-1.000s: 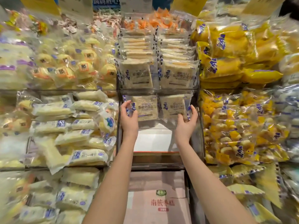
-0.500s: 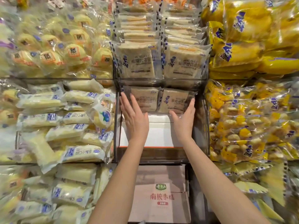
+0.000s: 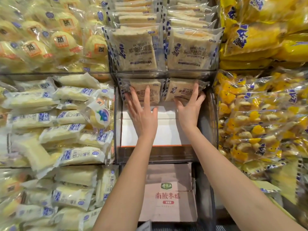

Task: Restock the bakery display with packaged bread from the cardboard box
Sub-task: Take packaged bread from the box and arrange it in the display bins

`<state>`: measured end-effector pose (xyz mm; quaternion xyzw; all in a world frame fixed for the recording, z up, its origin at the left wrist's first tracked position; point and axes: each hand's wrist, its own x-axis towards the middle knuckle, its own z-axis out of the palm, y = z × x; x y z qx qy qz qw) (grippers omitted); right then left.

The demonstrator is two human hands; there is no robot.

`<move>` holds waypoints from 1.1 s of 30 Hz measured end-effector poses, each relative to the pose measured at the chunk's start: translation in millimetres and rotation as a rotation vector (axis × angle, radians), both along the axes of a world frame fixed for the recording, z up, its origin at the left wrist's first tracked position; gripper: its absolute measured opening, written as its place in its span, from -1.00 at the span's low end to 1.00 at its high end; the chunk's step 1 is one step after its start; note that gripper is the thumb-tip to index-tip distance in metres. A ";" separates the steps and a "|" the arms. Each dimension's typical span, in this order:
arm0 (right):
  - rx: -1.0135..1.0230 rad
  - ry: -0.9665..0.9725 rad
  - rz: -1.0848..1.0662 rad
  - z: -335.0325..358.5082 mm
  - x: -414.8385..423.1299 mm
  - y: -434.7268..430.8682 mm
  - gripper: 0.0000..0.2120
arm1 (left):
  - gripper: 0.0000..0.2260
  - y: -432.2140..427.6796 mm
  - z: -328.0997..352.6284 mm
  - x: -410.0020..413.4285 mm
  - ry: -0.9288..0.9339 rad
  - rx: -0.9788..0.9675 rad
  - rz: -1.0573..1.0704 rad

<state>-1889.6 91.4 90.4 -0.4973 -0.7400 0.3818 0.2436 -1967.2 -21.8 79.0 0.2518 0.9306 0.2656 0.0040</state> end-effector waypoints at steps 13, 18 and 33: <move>-0.067 -0.092 -0.015 33.1 9.5 -29.4 -0.09 | -0.23 -18.9 25.8 12.3 -0.034 0.136 -0.001; -0.139 -0.076 0.031 66.6 43.8 -59.4 -0.24 | -0.34 -40.0 50.8 38.8 -0.035 0.200 -0.023; 0.011 0.224 -0.010 132.3 288.0 -76.2 -0.48 | -0.42 -57.7 130.4 226.2 0.021 0.339 -0.201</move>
